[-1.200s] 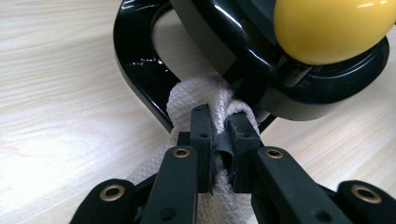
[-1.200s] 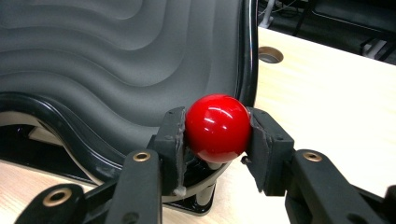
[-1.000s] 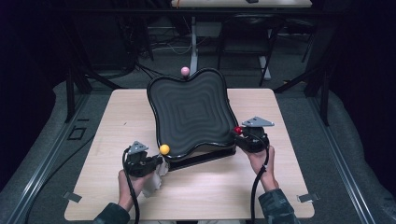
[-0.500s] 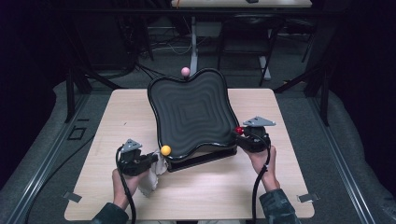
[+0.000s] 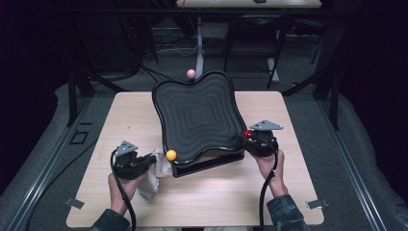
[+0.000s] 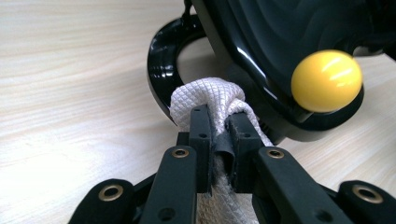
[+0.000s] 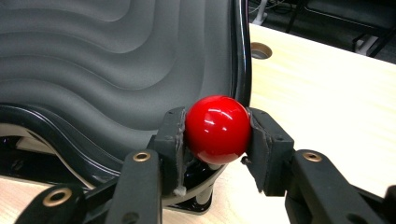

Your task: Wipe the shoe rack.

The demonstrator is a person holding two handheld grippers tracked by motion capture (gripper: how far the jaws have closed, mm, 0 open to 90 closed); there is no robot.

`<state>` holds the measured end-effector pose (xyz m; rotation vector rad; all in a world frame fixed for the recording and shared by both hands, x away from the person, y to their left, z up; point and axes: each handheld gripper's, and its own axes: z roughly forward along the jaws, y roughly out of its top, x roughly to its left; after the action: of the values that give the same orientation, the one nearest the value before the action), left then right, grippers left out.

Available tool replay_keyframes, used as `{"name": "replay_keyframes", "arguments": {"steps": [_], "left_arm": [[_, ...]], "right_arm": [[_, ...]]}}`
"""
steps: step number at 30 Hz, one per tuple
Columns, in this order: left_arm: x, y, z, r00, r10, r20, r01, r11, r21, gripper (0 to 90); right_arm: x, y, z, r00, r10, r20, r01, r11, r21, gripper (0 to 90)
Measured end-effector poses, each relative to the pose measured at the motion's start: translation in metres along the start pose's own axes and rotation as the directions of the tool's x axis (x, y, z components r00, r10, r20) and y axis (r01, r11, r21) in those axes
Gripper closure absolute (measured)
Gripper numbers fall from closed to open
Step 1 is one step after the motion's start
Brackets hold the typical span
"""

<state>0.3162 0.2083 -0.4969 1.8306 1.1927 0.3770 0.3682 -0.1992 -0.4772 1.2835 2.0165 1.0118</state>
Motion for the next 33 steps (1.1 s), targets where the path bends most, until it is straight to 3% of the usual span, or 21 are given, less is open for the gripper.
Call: {"name": "replay_keyframes", "arguments": {"steps": [3,11,22,28,33], "left_arm": [[-0.001,0.001,-0.003,1.0,-0.001,-0.002,0.001,0.9999,-0.01,82.3],[-0.014,0.003,-0.009,0.9989,0.045,0.016,-0.045,0.9989,-0.015,82.2],[-0.028,0.002,0.005,0.9962,0.085,0.02,-0.085,0.9964,-0.002,81.6],[-0.023,0.009,0.011,0.9962,0.087,0.003,-0.087,0.9962,-0.006,81.7],[-0.014,0.017,0.017,0.9983,0.058,0.001,-0.058,0.9983,-0.007,81.7]], "right_arm": [[-0.001,0.0,0.0,0.9999,0.002,0.016,-0.002,1.0,0.001,59.9],[-0.005,0.001,0.0,0.999,0.007,0.044,-0.007,1.0,0.006,59.9],[-0.008,0.0,0.0,0.9992,0.025,0.03,-0.025,1.0,0.001,59.9],[-0.008,-0.001,0.0,0.9991,0.019,0.037,-0.019,1.0,-0.003,59.9],[-0.008,-0.001,0.0,0.9991,0.018,0.038,-0.018,1.0,-0.005,59.9]]}}
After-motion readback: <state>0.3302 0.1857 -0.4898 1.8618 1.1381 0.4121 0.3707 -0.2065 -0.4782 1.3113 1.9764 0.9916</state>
